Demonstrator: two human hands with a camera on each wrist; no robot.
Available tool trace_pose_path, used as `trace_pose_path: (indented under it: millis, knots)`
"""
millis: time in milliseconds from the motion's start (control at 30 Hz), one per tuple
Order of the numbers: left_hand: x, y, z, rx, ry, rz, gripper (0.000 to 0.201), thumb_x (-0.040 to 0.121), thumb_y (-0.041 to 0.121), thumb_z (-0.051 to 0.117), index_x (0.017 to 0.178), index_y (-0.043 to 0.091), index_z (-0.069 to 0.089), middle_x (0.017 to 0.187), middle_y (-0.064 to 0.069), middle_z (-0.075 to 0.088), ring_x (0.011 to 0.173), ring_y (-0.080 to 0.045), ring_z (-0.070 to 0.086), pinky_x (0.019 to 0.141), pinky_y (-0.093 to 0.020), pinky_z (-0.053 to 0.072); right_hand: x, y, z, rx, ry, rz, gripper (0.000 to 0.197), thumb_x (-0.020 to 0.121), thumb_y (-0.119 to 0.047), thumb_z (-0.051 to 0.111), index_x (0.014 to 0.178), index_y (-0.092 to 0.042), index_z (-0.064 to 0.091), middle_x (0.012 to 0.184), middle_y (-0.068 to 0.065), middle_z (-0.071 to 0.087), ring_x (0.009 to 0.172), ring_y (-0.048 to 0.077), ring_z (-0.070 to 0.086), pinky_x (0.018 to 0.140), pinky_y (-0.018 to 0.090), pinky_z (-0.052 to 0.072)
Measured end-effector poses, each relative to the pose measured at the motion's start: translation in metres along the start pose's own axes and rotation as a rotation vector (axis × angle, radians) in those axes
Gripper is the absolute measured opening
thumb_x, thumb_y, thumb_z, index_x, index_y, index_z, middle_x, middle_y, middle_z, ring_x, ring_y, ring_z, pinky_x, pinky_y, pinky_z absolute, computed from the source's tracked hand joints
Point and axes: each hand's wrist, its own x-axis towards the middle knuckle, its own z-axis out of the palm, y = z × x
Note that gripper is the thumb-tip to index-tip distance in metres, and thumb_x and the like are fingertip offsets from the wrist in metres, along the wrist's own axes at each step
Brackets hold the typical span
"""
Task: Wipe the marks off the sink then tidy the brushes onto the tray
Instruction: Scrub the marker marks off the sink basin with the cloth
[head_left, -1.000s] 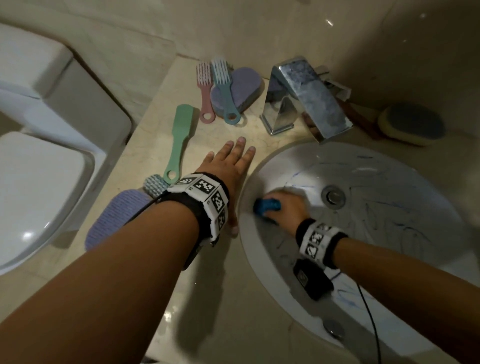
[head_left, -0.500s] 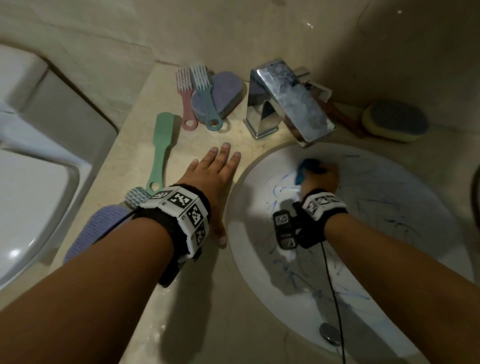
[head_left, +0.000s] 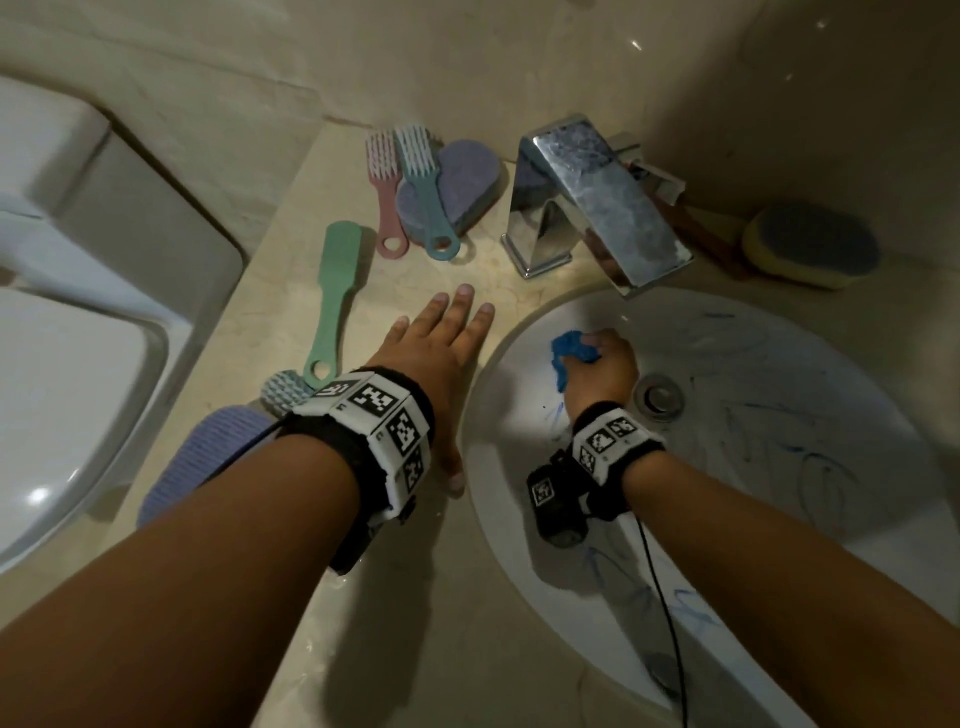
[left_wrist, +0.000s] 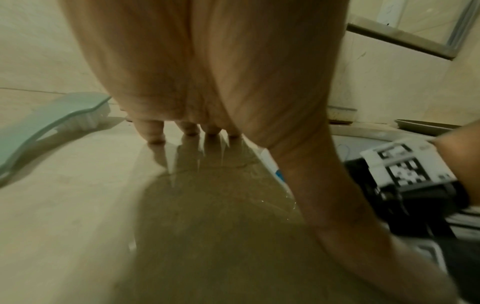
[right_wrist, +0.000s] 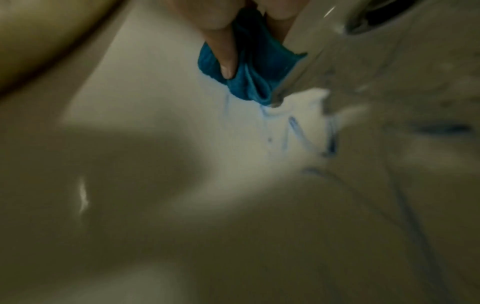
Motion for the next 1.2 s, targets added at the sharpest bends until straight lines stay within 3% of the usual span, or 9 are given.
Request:
trace_pose_path:
  millis: [133,233,333,433,567,767,900,1000,1200]
  knots:
    - [-0.001,-0.001,0.000,-0.004,0.010,0.003,0.164,0.034,0.053,0.090,0.144,0.023,-0.029,0.151,-0.002,-0.035,0.143,-0.024,-0.023,0.117,-0.044,-0.001,0.023,0.015,-0.010,-0.002,-0.032,0.084,0.014,0.079,-0.004,0.065,0.093,-0.004,0.063,0.096,0.011,0.062,0.090,0.020,0.057,0.086,0.035,0.049]
    - [0.000,-0.001,0.001,-0.001,0.016,0.004,0.165,0.033,0.053,0.090,0.144,0.023,-0.028,0.151,-0.002,-0.035,0.144,-0.024,-0.022,0.117,-0.044,-0.001,0.024,0.005,-0.019,-0.008,0.042,0.029,0.014,0.079,0.001,0.063,0.092,0.006,0.060,0.095,0.021,0.062,0.087,0.031,0.062,0.075,0.024,0.055]
    - [0.001,-0.001,0.002,0.000,0.010,-0.005,0.165,0.033,0.053,0.090,0.143,0.023,-0.029,0.151,-0.002,-0.035,0.144,-0.024,-0.022,0.117,-0.044,-0.001,-0.016,0.010,0.001,-0.021,-0.238,-0.112,0.009,0.086,0.008,0.048,0.080,0.005,0.055,0.082,0.016,0.050,0.060,0.022,0.049,0.049,0.017,0.046]
    - [0.001,-0.001,0.000,-0.007,-0.001,-0.005,0.165,0.033,0.053,0.090,0.144,0.023,-0.028,0.151,-0.002,-0.035,0.144,-0.024,-0.022,0.117,-0.044,0.000,-0.046,0.034,-0.006,-0.315,-0.470,-0.460,0.018,0.078,0.003,0.062,0.093,-0.006,0.068,0.093,0.005,0.062,0.084,0.013,0.055,0.079,0.019,0.046]
    - [-0.001,0.000,-0.001,-0.014,-0.009,-0.007,0.165,0.032,0.054,0.090,0.144,0.023,-0.028,0.151,-0.002,-0.035,0.143,-0.025,-0.023,0.117,-0.046,0.000,-0.052,0.047,-0.028,-0.457,-0.806,-0.698,0.015,0.079,-0.008,0.062,0.086,-0.016,0.072,0.093,0.003,0.068,0.088,0.013,0.059,0.083,0.015,0.041]
    - [-0.001,-0.001,-0.001,-0.010,-0.006,-0.008,0.164,0.035,0.052,0.091,0.144,0.023,-0.028,0.151,-0.002,-0.035,0.144,-0.025,-0.022,0.117,-0.045,0.000,0.000,0.018,-0.011,-0.311,-0.406,-0.325,0.018,0.081,0.008,0.059,0.096,0.002,0.067,0.095,0.017,0.066,0.087,0.027,0.063,0.080,0.033,0.052]
    - [0.000,-0.002,-0.001,-0.023,0.003,-0.003,0.165,0.033,0.052,0.091,0.144,0.024,-0.028,0.152,-0.001,-0.034,0.144,-0.024,-0.022,0.117,-0.045,0.000,-0.036,0.034,-0.019,-0.457,-0.668,-0.488,0.021,0.081,-0.004,0.064,0.100,-0.011,0.070,0.095,0.000,0.065,0.086,0.013,0.057,0.077,0.016,0.044]
    - [0.000,-0.002,0.000,-0.016,-0.001,-0.005,0.165,0.032,0.053,0.090,0.143,0.024,-0.029,0.151,-0.001,-0.035,0.144,-0.025,-0.022,0.117,-0.046,0.000,-0.055,0.040,-0.031,-0.492,-0.824,-0.649,0.013,0.078,-0.008,0.067,0.086,-0.015,0.072,0.092,0.003,0.070,0.086,0.013,0.060,0.079,0.018,0.043]
    - [0.001,-0.001,0.000,-0.008,0.004,-0.014,0.165,0.033,0.054,0.090,0.144,0.024,-0.028,0.152,-0.001,-0.034,0.144,-0.024,-0.022,0.117,-0.046,0.000,-0.024,0.032,-0.007,-0.350,-0.527,-0.348,0.029,0.081,-0.011,0.066,0.110,-0.012,0.066,0.106,0.004,0.064,0.103,0.019,0.059,0.095,0.028,0.046]
